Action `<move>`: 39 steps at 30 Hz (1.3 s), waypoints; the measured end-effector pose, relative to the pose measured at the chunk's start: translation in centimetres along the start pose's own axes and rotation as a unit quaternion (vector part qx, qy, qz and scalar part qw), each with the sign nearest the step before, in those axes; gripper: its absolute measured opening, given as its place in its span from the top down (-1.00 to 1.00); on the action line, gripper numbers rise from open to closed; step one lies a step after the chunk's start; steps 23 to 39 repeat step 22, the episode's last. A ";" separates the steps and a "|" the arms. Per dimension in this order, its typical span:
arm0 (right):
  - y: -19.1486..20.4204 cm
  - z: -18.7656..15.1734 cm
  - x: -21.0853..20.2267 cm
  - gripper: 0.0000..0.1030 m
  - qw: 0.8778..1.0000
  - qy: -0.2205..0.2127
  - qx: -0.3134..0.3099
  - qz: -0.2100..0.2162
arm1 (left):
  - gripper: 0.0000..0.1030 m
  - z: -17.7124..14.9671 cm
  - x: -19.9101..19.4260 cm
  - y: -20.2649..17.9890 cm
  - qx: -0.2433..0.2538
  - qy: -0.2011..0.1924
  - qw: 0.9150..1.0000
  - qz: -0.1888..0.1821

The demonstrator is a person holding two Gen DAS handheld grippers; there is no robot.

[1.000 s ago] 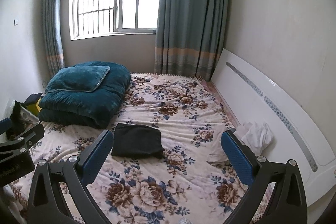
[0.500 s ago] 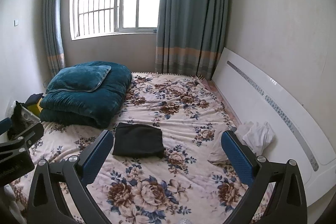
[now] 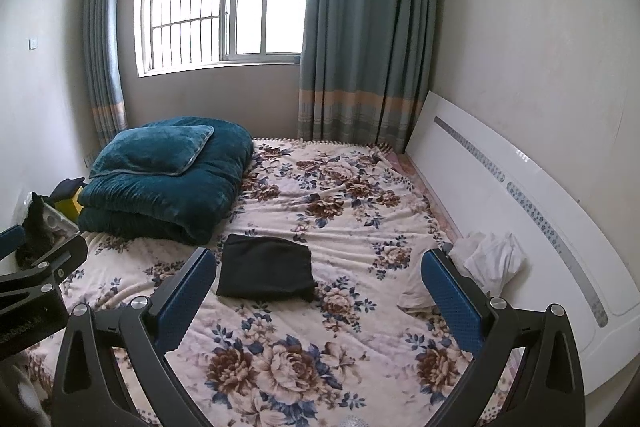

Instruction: Fold small clothes

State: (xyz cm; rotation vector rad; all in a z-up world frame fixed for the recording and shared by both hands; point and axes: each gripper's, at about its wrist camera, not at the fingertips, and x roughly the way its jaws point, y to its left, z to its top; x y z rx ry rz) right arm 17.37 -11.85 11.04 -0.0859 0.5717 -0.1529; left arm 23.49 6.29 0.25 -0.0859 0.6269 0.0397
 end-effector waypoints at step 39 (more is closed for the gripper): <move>0.4 0.0 -0.2 -1.00 1.000 -0.003 -0.001 0.003 | -1.00 -0.3 -0.7 0.2 -0.004 -0.008 1.000 0.003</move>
